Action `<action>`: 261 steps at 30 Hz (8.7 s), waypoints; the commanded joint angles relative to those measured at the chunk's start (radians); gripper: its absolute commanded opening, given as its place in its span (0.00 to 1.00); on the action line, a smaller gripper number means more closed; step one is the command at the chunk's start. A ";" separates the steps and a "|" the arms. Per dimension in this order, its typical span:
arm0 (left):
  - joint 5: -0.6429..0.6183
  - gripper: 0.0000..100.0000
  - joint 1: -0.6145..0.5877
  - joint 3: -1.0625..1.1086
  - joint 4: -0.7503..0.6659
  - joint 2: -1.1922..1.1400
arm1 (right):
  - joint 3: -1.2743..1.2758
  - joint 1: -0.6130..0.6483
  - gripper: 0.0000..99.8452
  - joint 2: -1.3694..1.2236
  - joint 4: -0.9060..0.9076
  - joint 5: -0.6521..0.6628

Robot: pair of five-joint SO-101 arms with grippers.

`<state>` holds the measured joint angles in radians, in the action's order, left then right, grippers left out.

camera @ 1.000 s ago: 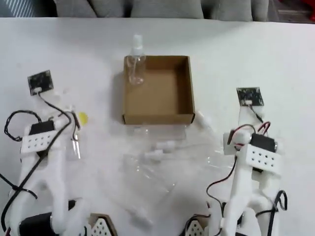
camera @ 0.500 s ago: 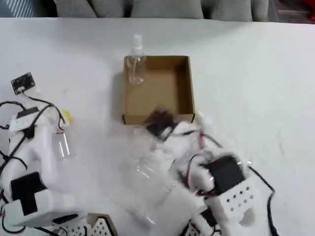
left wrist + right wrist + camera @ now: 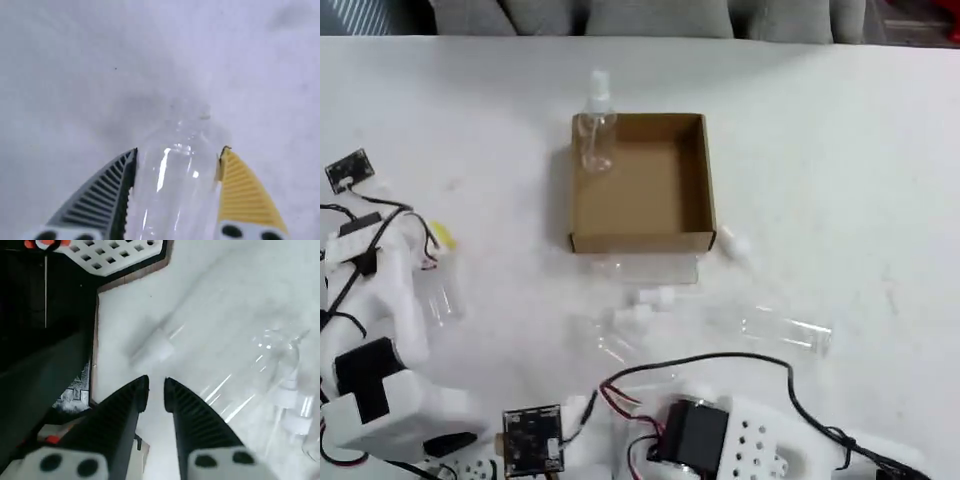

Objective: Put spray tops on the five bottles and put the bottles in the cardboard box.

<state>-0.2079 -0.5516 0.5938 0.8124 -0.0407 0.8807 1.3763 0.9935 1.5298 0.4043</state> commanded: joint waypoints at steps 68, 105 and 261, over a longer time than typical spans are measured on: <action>0.038 0.17 0.015 -0.055 0.005 -0.001 | 0.129 -0.202 0.21 -0.450 -0.409 -0.180; 0.058 0.17 0.024 -0.052 0.009 -0.001 | -0.023 -0.355 0.01 -0.789 -0.378 -0.170; 0.132 0.17 0.035 -0.044 0.031 0.001 | 0.230 -2.035 0.02 -0.131 -0.461 0.802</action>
<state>-0.0867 -0.5332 0.5923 0.8309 -0.0499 1.0771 -0.6460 0.8462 1.1523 1.1377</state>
